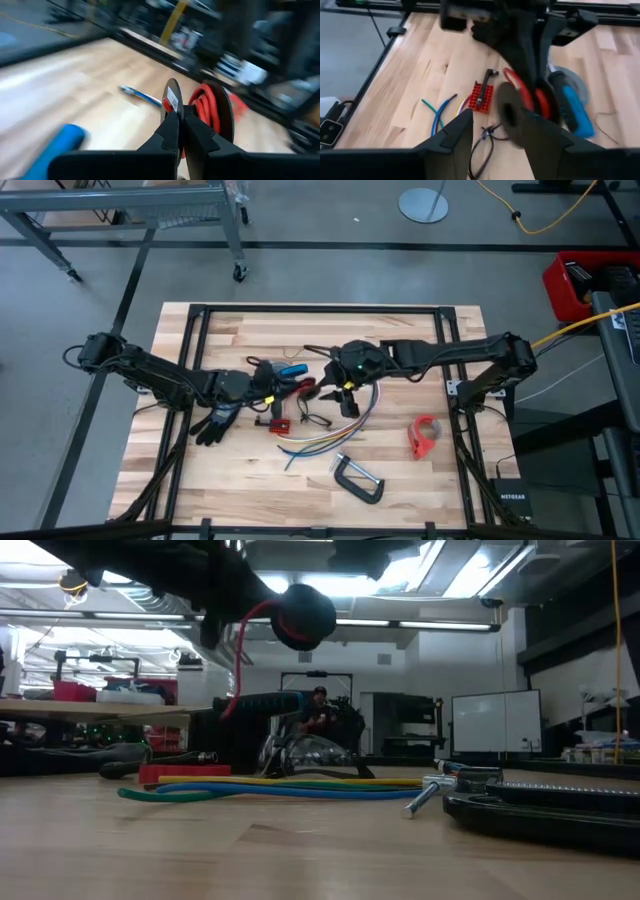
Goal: Coil cords
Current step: Uncoil the red wire from the black spool
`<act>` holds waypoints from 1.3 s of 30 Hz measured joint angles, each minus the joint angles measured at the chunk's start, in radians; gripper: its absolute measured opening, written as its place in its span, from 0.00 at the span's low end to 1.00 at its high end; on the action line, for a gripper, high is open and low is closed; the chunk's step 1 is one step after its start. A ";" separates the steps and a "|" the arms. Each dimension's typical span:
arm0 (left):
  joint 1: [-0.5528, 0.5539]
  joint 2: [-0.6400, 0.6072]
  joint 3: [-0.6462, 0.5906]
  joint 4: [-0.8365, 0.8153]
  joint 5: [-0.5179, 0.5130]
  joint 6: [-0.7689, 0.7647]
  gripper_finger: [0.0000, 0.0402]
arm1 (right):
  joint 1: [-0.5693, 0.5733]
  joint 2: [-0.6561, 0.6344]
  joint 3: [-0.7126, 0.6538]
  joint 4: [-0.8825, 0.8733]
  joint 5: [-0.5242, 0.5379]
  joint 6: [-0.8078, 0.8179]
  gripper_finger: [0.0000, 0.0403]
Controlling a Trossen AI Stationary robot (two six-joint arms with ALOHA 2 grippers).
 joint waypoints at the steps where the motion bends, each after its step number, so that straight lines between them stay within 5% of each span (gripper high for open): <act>1: 0.000 0.000 0.000 0.002 -0.043 0.003 0.00 | 0.001 0.000 0.024 -0.040 0.003 0.000 0.40; 8: 0.019 -0.001 0.000 0.062 -0.290 0.003 0.00 | 0.001 0.000 0.082 -0.134 -0.026 0.060 0.40; 17: 0.032 -0.001 0.000 0.330 -0.293 0.093 0.00 | 0.001 0.031 0.008 -0.137 0.054 0.112 0.40; 31: 0.032 -0.001 0.000 0.391 -0.292 0.068 0.00 | 0.000 0.152 -0.040 0.276 0.209 0.106 0.40; 39: 0.031 -0.001 0.000 0.438 -0.292 0.102 0.00 | 0.000 0.216 -0.040 0.323 0.356 0.105 0.40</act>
